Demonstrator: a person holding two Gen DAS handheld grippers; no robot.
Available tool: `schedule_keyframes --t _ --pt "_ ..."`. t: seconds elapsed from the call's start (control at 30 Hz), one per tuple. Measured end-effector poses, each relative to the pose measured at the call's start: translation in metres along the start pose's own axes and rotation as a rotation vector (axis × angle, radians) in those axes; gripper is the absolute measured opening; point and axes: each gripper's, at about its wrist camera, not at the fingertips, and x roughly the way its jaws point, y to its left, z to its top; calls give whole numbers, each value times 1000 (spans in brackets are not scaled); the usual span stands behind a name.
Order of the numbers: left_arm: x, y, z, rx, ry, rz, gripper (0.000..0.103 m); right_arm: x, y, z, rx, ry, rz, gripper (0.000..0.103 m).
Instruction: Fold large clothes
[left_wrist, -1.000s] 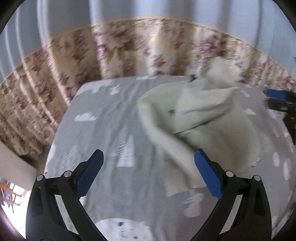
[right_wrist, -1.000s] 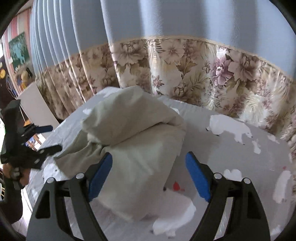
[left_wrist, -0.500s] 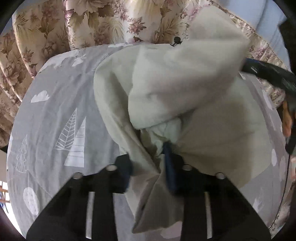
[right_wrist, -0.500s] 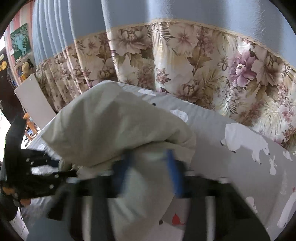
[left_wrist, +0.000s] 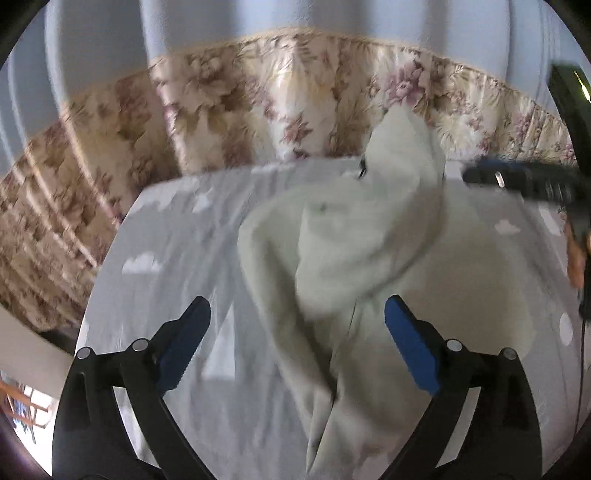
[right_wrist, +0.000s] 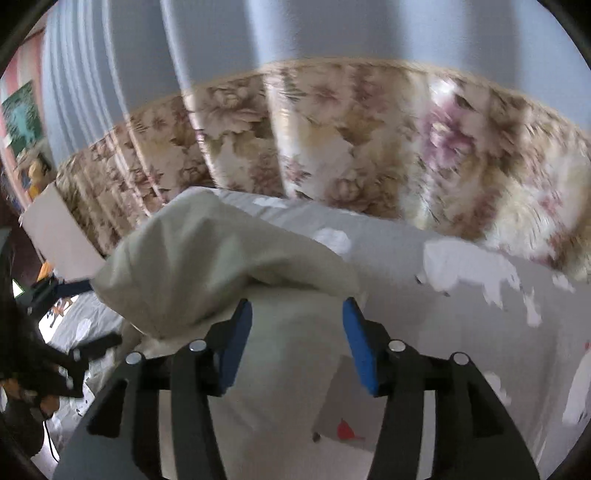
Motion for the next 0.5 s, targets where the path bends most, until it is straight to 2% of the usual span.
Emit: schedule_keyframes --t 0.07,0.13,0.17,0.2,0.23,0.27,0.3,0.4,0.5 --pt "15 -3 13 22 -1 3 95 8 -5 -4 18 26 -2 52" --pt "35 -7 24 25 6 -31 94 17 -7 -5 44 42 5 52" --pt "43 -7 29 11 14 -57 77 21 -7 -4 59 40 32 52" --pt "51 -3 31 -10 31 -100 34 24 -4 -3 59 41 51 50" --pt "64 4 37 -56 77 -178 20 27 0 -1 48 46 73 35" --pt "70 8 38 -95 98 -211 11 31 8 2 19 51 80 30" --pt "75 12 39 -113 106 -229 6 31 15 4 -10 47 60 28" --pt "76 25 41 -147 108 -275 4 30 28 11 -86 24 28 23" --pt "66 66 44 -289 90 -429 3 22 31 16 -101 -9 51 22"
